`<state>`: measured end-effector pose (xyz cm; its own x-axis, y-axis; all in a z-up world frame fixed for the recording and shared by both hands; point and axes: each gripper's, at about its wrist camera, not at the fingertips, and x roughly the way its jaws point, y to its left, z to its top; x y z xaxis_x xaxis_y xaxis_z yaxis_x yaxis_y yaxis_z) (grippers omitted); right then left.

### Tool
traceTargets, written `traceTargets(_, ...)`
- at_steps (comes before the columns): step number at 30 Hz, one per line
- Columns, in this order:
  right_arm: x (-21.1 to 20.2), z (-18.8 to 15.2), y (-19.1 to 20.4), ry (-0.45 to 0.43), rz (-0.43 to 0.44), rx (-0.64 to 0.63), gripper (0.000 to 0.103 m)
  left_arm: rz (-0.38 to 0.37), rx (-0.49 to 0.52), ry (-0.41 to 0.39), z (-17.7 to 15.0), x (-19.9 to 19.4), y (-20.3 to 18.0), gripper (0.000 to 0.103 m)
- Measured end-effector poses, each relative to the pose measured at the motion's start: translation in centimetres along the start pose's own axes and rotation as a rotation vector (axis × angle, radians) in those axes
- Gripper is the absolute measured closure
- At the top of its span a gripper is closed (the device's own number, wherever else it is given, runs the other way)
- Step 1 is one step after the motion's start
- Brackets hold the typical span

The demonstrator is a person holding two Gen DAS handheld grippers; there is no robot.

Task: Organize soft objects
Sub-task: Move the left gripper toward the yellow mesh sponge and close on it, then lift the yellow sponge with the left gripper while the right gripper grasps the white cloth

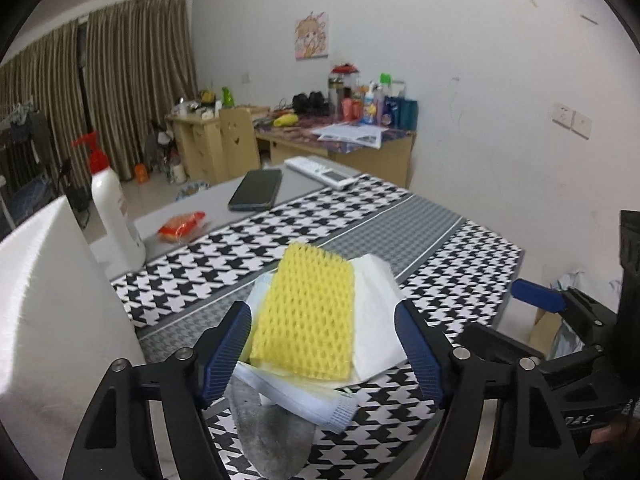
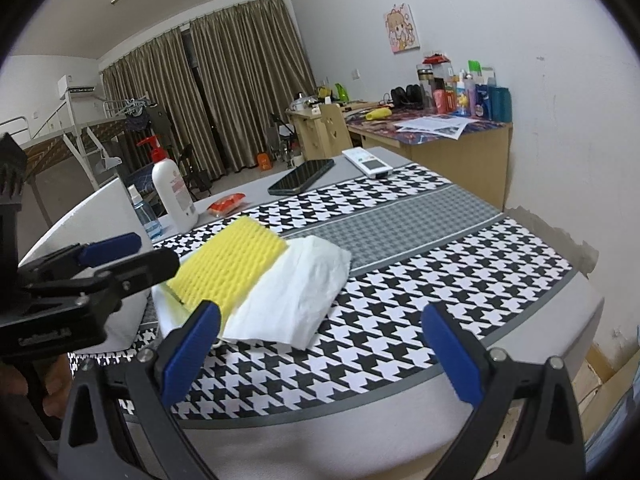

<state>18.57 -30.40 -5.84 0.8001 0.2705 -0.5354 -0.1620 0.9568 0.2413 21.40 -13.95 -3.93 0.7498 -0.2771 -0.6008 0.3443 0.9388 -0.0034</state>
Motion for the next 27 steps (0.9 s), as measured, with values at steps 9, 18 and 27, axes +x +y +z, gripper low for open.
traceTargets(9, 1.5, 0.4, -0.8, 0.029, 0.014, 0.007, 0.001, 0.009, -0.021, 0.109, -0.4, 3.4, 0.7, 0.039)
traceTargets(18, 2.7, 0.7, -0.6, 0.059, 0.032, -0.009, 0.001, 0.029, -0.024, 0.161, -0.7, 5.1, 1.3, 0.053)
traceTargets(27, 3.5, 1.0, -0.5, 0.071, 0.042, -0.014, 0.001, 0.025, -0.003, 0.208, -1.3, 6.2, 1.5, 0.073)
